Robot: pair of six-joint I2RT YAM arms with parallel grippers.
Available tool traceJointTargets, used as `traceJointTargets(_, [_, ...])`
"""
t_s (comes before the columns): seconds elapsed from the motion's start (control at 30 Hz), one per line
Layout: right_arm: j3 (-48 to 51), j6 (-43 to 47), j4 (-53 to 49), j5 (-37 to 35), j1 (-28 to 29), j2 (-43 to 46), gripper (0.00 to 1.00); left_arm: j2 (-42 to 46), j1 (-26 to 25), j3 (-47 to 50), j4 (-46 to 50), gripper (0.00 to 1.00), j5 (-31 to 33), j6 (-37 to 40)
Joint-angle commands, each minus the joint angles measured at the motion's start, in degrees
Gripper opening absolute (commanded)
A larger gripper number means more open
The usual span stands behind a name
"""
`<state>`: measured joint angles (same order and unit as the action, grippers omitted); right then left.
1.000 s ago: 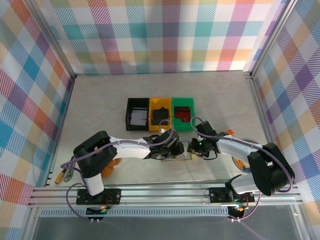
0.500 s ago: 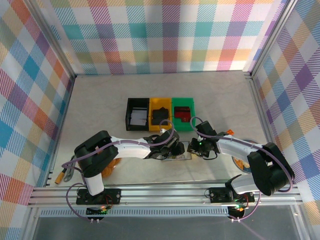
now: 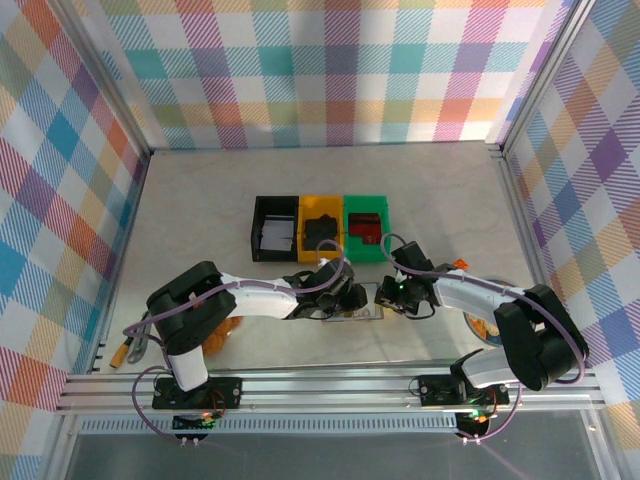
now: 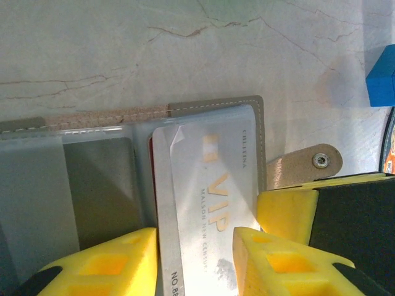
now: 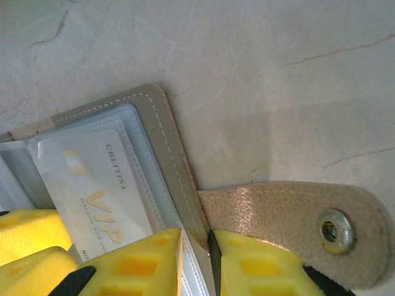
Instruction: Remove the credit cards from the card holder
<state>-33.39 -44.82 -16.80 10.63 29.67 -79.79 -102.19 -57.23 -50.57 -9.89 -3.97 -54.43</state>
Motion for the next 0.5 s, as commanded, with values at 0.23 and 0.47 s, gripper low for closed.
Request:
traceJointTargets(0.23, [1.4,-0.5,1.2,1.2,0.4,-1.4,0.22,1.6,0.3,2.0,-7.7,0.31,-2.3,-3.0])
traceJointTargets(0.47, [1.4,-0.5,1.0,1.2,0.5,-1.2,0.22,2.7,0.4,2.4,-8.5,0.27,-2.1,-3.3])
